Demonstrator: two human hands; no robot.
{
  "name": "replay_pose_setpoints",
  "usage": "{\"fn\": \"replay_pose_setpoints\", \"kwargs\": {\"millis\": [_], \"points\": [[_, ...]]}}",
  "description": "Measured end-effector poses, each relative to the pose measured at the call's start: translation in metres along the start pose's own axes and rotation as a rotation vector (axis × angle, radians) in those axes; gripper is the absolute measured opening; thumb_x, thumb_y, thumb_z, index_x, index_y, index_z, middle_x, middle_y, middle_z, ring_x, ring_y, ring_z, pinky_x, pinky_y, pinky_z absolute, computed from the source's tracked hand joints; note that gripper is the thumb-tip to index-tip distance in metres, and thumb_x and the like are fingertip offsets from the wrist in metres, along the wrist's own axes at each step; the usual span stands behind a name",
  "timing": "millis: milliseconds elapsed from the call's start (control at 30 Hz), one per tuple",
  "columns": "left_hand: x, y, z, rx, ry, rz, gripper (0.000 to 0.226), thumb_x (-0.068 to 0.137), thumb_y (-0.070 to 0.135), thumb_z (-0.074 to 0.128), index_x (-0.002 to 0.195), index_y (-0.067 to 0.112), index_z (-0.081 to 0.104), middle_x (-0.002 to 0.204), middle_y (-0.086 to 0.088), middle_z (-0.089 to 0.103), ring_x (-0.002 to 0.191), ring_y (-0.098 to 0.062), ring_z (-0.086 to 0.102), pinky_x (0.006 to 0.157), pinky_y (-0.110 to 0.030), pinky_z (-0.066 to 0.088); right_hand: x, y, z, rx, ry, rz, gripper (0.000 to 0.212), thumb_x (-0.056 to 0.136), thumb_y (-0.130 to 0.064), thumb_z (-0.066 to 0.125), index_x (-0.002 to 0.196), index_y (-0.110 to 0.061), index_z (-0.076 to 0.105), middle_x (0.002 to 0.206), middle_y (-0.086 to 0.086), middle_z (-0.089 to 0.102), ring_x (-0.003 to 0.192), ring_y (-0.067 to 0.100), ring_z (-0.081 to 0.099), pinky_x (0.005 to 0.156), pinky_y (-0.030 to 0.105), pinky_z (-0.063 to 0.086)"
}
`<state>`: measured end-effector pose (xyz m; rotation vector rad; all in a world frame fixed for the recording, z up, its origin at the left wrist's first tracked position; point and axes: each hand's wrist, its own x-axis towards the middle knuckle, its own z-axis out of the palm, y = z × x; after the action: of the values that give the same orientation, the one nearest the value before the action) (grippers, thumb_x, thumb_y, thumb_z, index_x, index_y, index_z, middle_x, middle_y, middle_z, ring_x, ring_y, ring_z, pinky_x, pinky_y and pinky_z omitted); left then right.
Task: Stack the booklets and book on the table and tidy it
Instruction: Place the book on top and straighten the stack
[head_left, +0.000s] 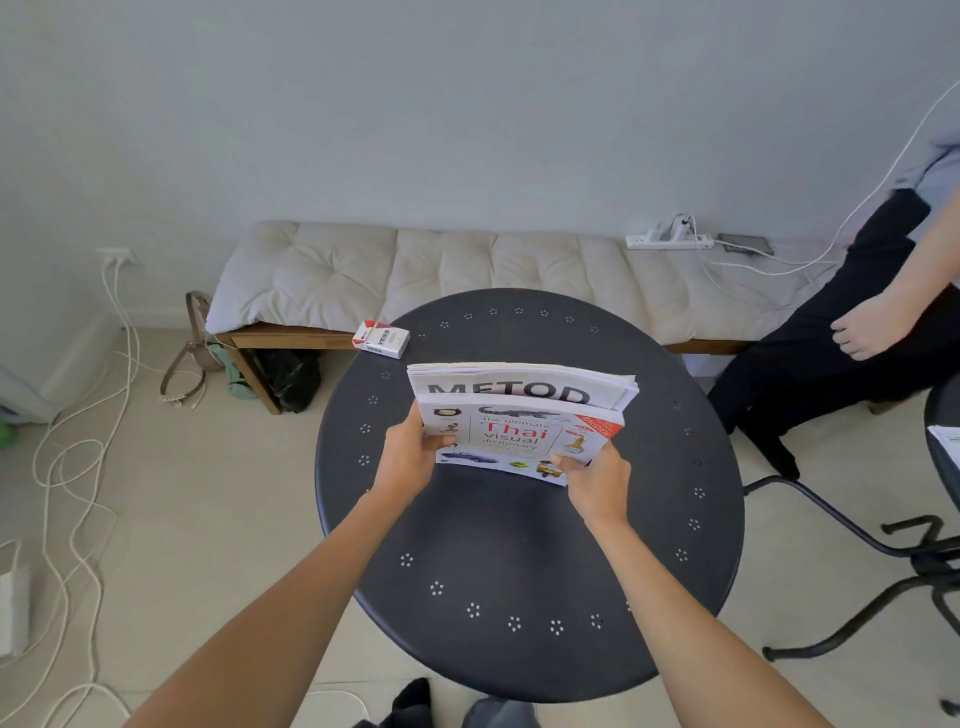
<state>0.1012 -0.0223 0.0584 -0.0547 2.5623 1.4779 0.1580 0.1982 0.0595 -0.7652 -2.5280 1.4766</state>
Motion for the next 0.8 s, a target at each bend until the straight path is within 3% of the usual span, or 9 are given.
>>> {"fn": "replay_pose_setpoints", "kwargs": {"millis": [133, 300, 533, 800], "points": [[0.003, 0.004, 0.001, 0.035, -0.02, 0.034, 0.052, 0.09, 0.0, 0.054, 0.137, 0.015, 0.039, 0.126, -0.005, 0.064, 0.116, -0.025, 0.059, 0.089, -0.024, 0.044, 0.004, 0.008, -0.001, -0.009, -0.025, -0.001, 0.046, 0.081, -0.004, 0.073, 0.124, -0.011, 0.06, 0.122, 0.008, 0.067, 0.117, 0.028, 0.062, 0.097, 0.046, 0.05], [0.008, 0.007, 0.006, 0.069, -0.049, -0.02, 0.052, 0.093, 0.003, 0.053, 0.139, 0.017, 0.034, 0.133, -0.007, 0.059, 0.125, -0.031, 0.054, 0.102, -0.047, 0.045, 0.014, 0.013, -0.004, -0.063, -0.13, -0.018, 0.049, 0.085, -0.007, 0.07, 0.13, -0.016, 0.053, 0.129, 0.006, 0.064, 0.122, 0.028, 0.058, 0.1, 0.05, 0.046], [0.005, 0.0, 0.019, 0.102, -0.046, -0.112, 0.054, 0.093, -0.001, 0.046, 0.141, 0.017, 0.031, 0.139, -0.007, 0.053, 0.13, -0.032, 0.048, 0.104, -0.049, 0.042, 0.024, 0.034, -0.004, -0.153, -0.307, 0.018, 0.045, 0.094, -0.007, 0.055, 0.137, -0.019, 0.046, 0.136, 0.004, 0.057, 0.129, 0.028, 0.05, 0.105, 0.045, 0.043], [0.017, -0.003, 0.028, 0.178, 0.041, -0.156, 0.045, 0.093, -0.003, 0.042, 0.133, 0.018, 0.042, 0.133, -0.007, 0.059, 0.118, -0.032, 0.057, 0.094, -0.045, 0.051, 0.05, 0.031, 0.0, -0.217, -0.292, -0.054, 0.044, 0.095, -0.009, 0.055, 0.136, -0.018, 0.045, 0.135, 0.003, 0.059, 0.125, 0.027, 0.055, 0.1, 0.043, 0.047]]}}
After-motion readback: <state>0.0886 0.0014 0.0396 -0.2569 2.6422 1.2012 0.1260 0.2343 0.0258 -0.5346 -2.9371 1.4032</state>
